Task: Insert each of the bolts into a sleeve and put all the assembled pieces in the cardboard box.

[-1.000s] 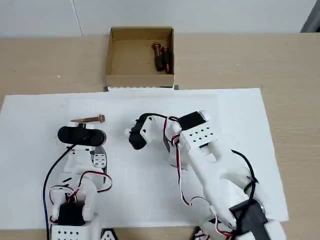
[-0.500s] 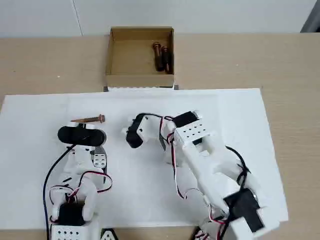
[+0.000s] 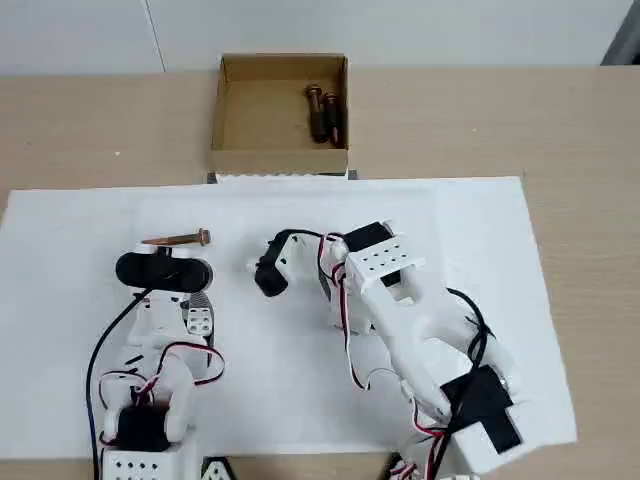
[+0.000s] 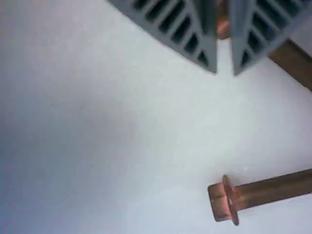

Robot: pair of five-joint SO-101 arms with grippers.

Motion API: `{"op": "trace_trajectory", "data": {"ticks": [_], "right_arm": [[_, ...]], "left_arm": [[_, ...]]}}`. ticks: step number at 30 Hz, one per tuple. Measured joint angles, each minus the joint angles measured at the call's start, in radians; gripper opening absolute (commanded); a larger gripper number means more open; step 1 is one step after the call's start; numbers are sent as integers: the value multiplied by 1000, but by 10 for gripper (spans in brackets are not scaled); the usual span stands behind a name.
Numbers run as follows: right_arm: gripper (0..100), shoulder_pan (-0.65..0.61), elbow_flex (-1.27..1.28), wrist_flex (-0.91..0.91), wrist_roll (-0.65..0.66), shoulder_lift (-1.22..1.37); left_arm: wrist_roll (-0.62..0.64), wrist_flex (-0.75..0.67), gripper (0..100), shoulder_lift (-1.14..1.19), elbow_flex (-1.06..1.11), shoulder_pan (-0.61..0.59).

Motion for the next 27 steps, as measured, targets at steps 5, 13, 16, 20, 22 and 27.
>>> {"op": "trace_trajectory", "data": {"ticks": [5, 13, 16, 20, 22, 27], "right_arm": [[29, 2, -2, -2, 0, 0], [28, 2, -3, 0, -52, 0], [25, 2, -26, 34, -78, 0], [7, 0, -63, 117, -118, -40], [7, 0, -91, 144, -143, -80], [7, -5, -147, 222, -212, -161]], "left_arm": [[0, 0, 6, 0, 0, 0], [0, 0, 6, 0, 0, 0], [0, 0, 6, 0, 0, 0], [0, 0, 6, 0, 0, 0], [0, 0, 6, 0, 0, 0], [-2, 0, 6, 0, 0, 0]]}}
